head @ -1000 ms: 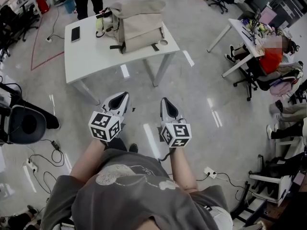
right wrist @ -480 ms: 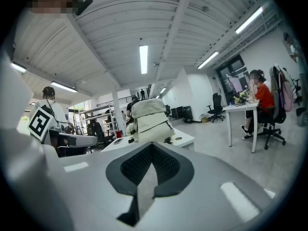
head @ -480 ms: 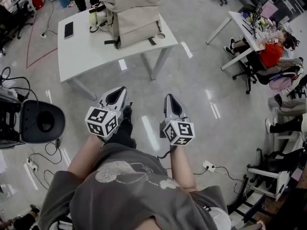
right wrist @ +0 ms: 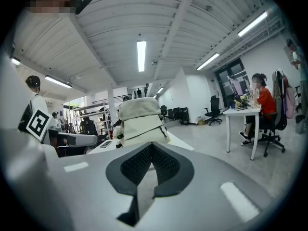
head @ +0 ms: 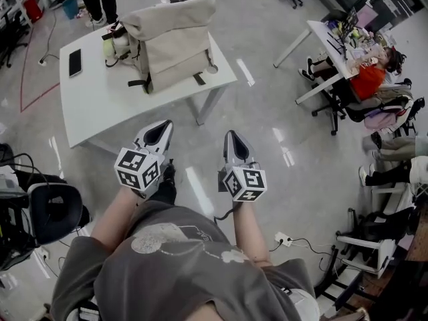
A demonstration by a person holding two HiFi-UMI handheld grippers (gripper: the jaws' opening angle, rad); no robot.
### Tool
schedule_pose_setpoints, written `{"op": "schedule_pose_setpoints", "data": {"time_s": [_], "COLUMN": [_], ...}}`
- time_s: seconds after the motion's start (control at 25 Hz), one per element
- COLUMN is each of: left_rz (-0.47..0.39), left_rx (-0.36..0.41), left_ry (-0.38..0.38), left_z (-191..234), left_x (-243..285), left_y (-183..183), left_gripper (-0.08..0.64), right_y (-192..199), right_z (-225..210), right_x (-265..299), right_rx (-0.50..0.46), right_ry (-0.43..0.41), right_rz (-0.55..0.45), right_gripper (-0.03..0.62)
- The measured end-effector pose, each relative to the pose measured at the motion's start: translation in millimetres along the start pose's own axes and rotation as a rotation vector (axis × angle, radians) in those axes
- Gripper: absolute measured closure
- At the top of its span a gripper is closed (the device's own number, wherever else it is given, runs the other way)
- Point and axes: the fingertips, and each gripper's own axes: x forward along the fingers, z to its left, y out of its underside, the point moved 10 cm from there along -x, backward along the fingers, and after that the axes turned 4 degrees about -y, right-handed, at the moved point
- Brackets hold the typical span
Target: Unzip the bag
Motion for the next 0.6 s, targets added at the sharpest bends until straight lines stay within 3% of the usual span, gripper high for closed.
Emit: {"op": "schedule_pose_setpoints", "data": {"time_s": [0.36, 0.6], "left_rz": [0.006, -0.013], "left_rx": [-0.026, 0.0], "left_ry": [0.03, 0.063], "left_z": [51.9, 69.5], "left_x": [70.3, 105.4], "left_y": [-25.9, -35.7], "left_gripper": [0.554, 0.554], "right_y": [-33.0, -43.8], "right_z": [-21.2, -34.8], "right_x": [92.9, 145.3], "right_rx": [-0.035, -0.052], "right_ry": [0.018, 0.045], "right_rz": [0.018, 0.004], "right_gripper": [0.592, 0.592]}}
